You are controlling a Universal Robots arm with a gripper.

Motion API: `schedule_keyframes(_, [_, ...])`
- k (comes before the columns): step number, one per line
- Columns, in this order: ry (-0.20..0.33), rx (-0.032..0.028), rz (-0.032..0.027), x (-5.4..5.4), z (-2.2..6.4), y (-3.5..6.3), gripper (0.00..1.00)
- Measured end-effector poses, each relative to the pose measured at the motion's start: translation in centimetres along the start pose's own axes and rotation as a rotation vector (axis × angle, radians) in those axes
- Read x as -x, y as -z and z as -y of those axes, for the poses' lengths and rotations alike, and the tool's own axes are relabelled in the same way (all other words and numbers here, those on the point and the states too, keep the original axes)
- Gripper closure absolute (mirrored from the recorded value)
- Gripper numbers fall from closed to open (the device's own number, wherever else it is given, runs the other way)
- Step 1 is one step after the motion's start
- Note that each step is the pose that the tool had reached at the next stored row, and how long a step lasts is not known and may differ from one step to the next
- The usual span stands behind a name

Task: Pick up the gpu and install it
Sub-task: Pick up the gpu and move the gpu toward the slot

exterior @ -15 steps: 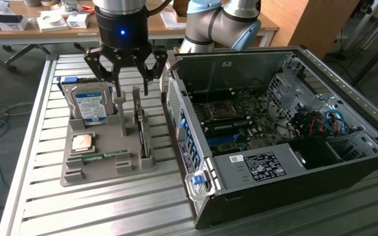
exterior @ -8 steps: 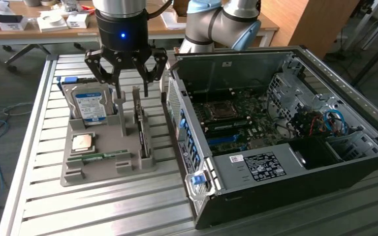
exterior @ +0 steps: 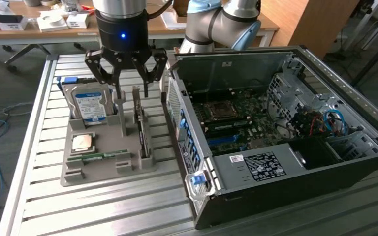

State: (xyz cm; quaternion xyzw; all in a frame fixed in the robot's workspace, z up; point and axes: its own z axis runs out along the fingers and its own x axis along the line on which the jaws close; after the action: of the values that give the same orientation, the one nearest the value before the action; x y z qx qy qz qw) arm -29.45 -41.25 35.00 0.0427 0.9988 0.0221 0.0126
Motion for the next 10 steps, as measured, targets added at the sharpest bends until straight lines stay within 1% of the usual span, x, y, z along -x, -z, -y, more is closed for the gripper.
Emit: schedule_keyframes(10, [0.0,0.0,0.0,-0.02,0.02,-0.59,0.41])
